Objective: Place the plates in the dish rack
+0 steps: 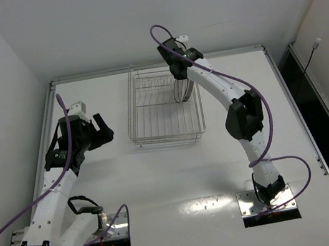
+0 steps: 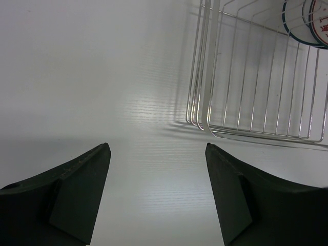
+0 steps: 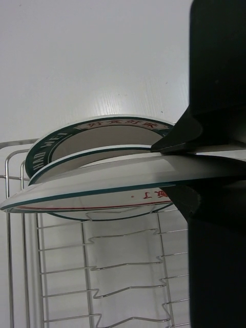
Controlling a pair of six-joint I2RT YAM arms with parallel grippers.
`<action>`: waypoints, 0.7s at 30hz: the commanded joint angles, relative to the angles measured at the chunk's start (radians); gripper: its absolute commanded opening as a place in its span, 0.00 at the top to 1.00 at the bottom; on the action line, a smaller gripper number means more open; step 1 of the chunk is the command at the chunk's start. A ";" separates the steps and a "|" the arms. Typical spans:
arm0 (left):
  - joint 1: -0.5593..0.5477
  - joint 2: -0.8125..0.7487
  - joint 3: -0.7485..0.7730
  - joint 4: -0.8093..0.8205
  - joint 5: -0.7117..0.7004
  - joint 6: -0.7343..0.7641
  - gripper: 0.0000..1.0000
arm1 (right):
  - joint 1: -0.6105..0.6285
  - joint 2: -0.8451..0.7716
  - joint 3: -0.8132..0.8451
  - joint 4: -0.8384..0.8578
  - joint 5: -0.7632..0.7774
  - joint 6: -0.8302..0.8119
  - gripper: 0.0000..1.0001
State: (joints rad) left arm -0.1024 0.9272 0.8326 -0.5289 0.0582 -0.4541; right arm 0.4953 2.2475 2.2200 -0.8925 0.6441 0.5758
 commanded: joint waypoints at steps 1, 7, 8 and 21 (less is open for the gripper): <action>0.010 -0.018 0.000 0.033 -0.008 0.005 0.28 | -0.003 -0.106 0.043 0.044 0.058 -0.016 1.00; 0.010 -0.008 0.000 0.033 -0.008 0.005 0.28 | 0.006 -0.143 0.073 0.067 0.095 -0.067 1.00; 0.010 -0.008 0.000 0.033 -0.008 0.005 0.28 | 0.006 -0.143 0.073 0.067 0.095 -0.067 1.00; 0.010 0.010 0.000 0.033 -0.008 0.005 0.28 | 0.015 -0.132 -0.003 0.139 0.039 -0.057 1.00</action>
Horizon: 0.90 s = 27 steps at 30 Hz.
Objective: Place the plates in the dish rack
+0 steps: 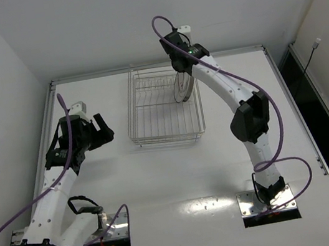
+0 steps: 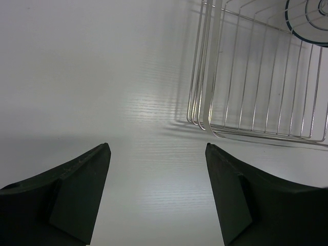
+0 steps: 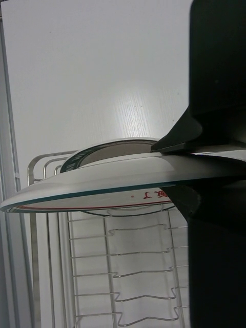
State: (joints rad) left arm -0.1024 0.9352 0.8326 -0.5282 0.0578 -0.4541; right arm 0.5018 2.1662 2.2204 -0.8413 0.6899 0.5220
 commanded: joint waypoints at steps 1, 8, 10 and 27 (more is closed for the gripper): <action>0.010 0.002 0.000 0.033 -0.007 0.005 0.28 | 0.009 -0.051 -0.004 0.105 -0.007 -0.004 1.00; 0.010 0.011 0.000 0.033 -0.007 0.005 0.28 | 0.018 -0.020 -0.024 0.114 -0.036 -0.004 1.00; 0.010 0.011 0.000 0.033 -0.007 0.005 0.28 | 0.018 0.001 -0.033 0.114 -0.036 -0.004 1.00; 0.010 0.020 0.000 0.033 -0.016 0.005 0.28 | 0.047 0.075 -0.150 0.123 -0.118 0.026 0.80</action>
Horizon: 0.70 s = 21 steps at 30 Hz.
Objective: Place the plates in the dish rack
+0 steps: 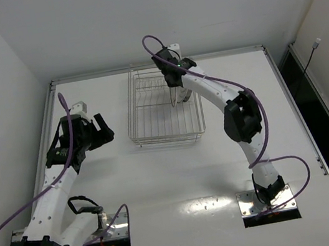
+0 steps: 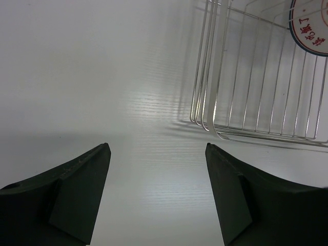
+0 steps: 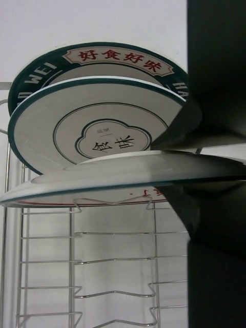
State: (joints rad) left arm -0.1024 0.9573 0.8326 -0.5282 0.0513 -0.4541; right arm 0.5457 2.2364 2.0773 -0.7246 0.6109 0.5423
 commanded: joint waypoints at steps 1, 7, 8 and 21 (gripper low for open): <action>0.010 -0.002 0.000 0.033 -0.010 0.005 0.28 | 0.003 0.005 -0.006 -0.005 -0.048 0.014 0.74; 0.010 0.008 0.000 0.033 -0.001 0.005 0.28 | 0.003 -0.136 -0.066 -0.065 -0.102 0.025 0.30; 0.010 0.008 0.000 0.033 -0.001 0.005 0.28 | 0.003 -0.164 -0.081 -0.076 -0.111 0.015 0.21; 0.010 -0.043 -0.009 0.042 -0.010 -0.005 0.21 | -0.007 -0.906 -0.669 0.000 -0.445 -0.090 0.00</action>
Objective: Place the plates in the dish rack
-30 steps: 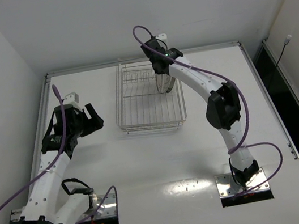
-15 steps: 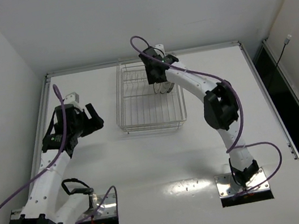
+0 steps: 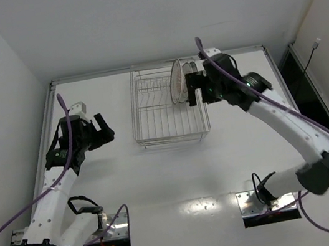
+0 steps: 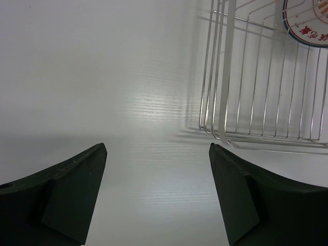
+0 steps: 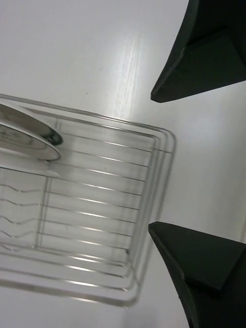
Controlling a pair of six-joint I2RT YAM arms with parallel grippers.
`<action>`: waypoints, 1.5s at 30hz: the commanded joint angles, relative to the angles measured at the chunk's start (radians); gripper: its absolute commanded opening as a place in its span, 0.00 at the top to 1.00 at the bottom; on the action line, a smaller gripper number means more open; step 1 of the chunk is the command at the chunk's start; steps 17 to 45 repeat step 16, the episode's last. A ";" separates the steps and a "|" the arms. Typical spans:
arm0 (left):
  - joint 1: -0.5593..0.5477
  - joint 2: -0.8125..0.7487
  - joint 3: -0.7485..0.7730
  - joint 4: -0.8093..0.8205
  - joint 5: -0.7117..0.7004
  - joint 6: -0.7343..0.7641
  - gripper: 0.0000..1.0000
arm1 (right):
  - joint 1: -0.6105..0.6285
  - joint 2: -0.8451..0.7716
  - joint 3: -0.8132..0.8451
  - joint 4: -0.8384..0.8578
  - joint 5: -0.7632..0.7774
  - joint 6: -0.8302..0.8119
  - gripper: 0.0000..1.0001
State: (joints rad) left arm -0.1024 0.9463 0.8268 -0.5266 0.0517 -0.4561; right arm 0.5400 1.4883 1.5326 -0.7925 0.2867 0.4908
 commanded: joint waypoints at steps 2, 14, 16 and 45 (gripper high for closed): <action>0.010 -0.021 -0.003 0.040 -0.001 -0.003 0.21 | -0.002 -0.252 -0.223 0.148 -0.162 -0.038 0.00; 0.010 0.035 -0.003 0.040 0.036 -0.003 0.21 | -0.011 -0.382 -0.321 0.136 -0.061 -0.024 0.00; 0.010 0.045 -0.003 0.040 0.036 -0.003 0.21 | -0.011 -0.382 -0.330 0.136 -0.061 -0.024 0.00; 0.010 0.045 -0.003 0.040 0.036 -0.003 0.21 | -0.011 -0.382 -0.330 0.136 -0.061 -0.024 0.00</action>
